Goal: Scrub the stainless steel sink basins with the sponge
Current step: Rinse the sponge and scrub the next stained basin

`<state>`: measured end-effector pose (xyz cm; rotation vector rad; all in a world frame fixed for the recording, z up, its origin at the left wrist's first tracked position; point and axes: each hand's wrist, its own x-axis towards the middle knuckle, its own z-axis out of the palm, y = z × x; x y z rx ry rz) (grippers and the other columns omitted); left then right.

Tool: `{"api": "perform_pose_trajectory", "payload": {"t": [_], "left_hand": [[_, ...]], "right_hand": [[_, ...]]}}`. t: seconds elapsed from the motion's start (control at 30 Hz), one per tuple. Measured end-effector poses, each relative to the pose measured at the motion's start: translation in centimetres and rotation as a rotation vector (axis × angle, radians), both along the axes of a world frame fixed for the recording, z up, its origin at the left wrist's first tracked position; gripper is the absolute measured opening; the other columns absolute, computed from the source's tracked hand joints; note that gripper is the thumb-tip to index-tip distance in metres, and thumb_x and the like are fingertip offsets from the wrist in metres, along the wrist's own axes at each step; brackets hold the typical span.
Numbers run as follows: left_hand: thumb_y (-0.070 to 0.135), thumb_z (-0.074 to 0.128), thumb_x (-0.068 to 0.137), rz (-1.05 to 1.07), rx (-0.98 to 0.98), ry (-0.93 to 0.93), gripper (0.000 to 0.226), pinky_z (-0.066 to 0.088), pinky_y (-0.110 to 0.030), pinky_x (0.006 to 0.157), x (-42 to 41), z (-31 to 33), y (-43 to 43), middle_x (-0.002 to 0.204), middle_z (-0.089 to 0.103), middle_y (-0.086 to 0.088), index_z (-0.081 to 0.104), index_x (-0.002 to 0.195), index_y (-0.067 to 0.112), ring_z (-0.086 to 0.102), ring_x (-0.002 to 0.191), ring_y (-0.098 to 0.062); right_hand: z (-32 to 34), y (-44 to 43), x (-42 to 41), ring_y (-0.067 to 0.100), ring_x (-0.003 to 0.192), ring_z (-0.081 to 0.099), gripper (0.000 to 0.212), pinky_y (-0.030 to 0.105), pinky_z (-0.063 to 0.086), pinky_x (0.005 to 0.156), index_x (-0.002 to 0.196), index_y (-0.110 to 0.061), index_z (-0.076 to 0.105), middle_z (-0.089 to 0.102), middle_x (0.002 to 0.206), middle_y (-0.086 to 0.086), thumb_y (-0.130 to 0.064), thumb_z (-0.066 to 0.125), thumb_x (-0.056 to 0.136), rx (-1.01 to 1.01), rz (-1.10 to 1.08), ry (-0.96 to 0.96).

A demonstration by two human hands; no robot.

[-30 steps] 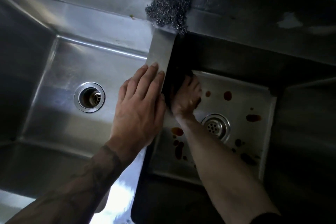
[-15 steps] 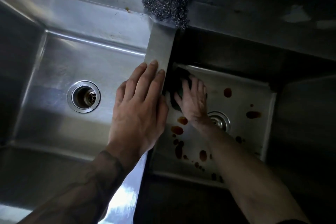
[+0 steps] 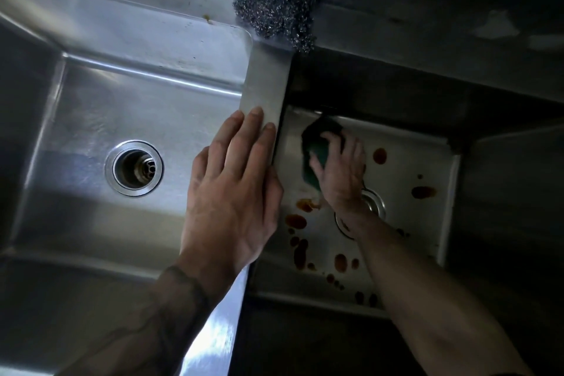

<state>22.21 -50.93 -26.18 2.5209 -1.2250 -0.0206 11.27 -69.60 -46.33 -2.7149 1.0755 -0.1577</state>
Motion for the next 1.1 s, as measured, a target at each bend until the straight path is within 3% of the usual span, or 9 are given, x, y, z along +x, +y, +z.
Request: {"api": "perform_pose_trajectory", "payload": {"t": [0.1, 0.3, 0.5, 0.63, 0.7, 0.87, 0.93, 1.03, 1.1], "left_hand": [[0.026, 0.056, 0.102, 0.000, 0.001, 0.001, 0.050, 0.046, -0.052, 0.110, 0.0, -0.1, -0.1, 0.164, 0.046, -0.010, 0.056, 0.149, 0.007, 0.040, 0.153, -0.031], [0.025, 0.059, 0.102, 0.008, 0.003, 0.010, 0.050, 0.047, -0.053, 0.109, -0.1, 0.1, 0.0, 0.163, 0.047, -0.011, 0.057, 0.148, 0.007, 0.041, 0.153, -0.032], [0.023, 0.057, 0.102, 0.003, -0.003, 0.007, 0.048, 0.046, -0.053, 0.110, -0.1, 0.0, -0.1, 0.163, 0.047, -0.011, 0.057, 0.147, 0.006, 0.041, 0.152, -0.032], [0.022, 0.060, 0.102, 0.011, -0.005, -0.001, 0.047, 0.047, -0.054, 0.109, -0.2, 0.2, -0.1, 0.161, 0.049, -0.012, 0.059, 0.146, 0.005, 0.043, 0.151, -0.033], [0.023, 0.060, 0.102, 0.015, 0.000, 0.007, 0.047, 0.046, -0.053, 0.109, -0.2, 0.1, -0.1, 0.162, 0.048, -0.011, 0.058, 0.146, 0.006, 0.042, 0.152, -0.032], [0.025, 0.055, 0.103, 0.013, 0.003, 0.003, 0.048, 0.044, -0.051, 0.110, -0.1, -0.1, 0.0, 0.163, 0.046, -0.010, 0.056, 0.148, 0.007, 0.040, 0.153, -0.031], [0.025, 0.056, 0.103, 0.017, 0.008, 0.002, 0.048, 0.045, -0.051, 0.110, -0.2, -0.1, 0.0, 0.163, 0.046, -0.009, 0.056, 0.148, 0.008, 0.040, 0.153, -0.030], [0.025, 0.057, 0.104, 0.016, 0.010, 0.004, 0.048, 0.046, -0.052, 0.110, -0.2, 0.0, 0.0, 0.163, 0.046, -0.010, 0.055, 0.149, 0.008, 0.040, 0.153, -0.031], [0.025, 0.058, 0.104, 0.020, 0.004, 0.007, 0.048, 0.046, -0.052, 0.110, -0.2, 0.0, 0.0, 0.163, 0.047, -0.010, 0.056, 0.149, 0.008, 0.041, 0.153, -0.031]], "right_hand": [[0.2, 1.7, 4.3, 0.035, 0.123, 0.048, 0.059, 0.046, 0.041, 0.101, 0.137, -0.018, 0.051, 0.048, 0.139, 0.017, -0.051, 0.055, 0.089, -0.023, -0.294, -0.038], [0.1, 4.7, -1.7, 0.032, 0.121, 0.047, 0.058, 0.048, 0.045, 0.099, 0.139, -0.021, 0.050, 0.048, 0.140, 0.012, -0.050, 0.062, 0.089, -0.003, 0.283, 0.008], [0.4, 0.7, 3.7, 0.039, 0.124, 0.048, 0.058, 0.049, 0.041, 0.102, 0.139, -0.015, 0.052, 0.048, 0.139, 0.021, -0.048, 0.053, 0.091, -0.020, -0.238, -0.017], [0.2, 4.9, -0.2, 0.034, 0.123, 0.047, 0.062, 0.045, 0.039, 0.103, 0.138, -0.018, 0.052, 0.047, 0.140, 0.015, -0.046, 0.067, 0.085, -0.027, 0.247, 0.014], [0.1, 3.6, -2.7, 0.034, 0.121, 0.048, 0.057, 0.046, 0.042, 0.101, 0.135, -0.018, 0.057, 0.051, 0.137, 0.015, -0.045, 0.070, 0.087, -0.029, 0.319, 0.035], [0.8, 1.3, 3.8, 0.038, 0.124, 0.048, 0.058, 0.048, 0.043, 0.104, 0.139, -0.016, 0.052, 0.050, 0.139, 0.019, -0.047, 0.057, 0.090, -0.005, -0.256, 0.009], [1.0, 3.2, 4.6, 0.037, 0.123, 0.048, 0.061, 0.048, 0.043, 0.104, 0.140, -0.016, 0.048, 0.048, 0.140, 0.018, -0.045, 0.060, 0.088, 0.008, -0.122, -0.011], [0.7, 4.9, -0.5, 0.034, 0.123, 0.047, 0.059, 0.047, 0.042, 0.103, 0.139, -0.020, 0.047, 0.048, 0.141, 0.013, -0.044, 0.063, 0.087, 0.004, 0.294, 0.005], [0.3, 3.1, -3.0, 0.034, 0.122, 0.048, 0.052, 0.050, 0.047, 0.100, 0.136, -0.022, 0.051, 0.050, 0.139, 0.014, -0.047, 0.059, 0.091, 0.010, 0.323, 0.038]]}}
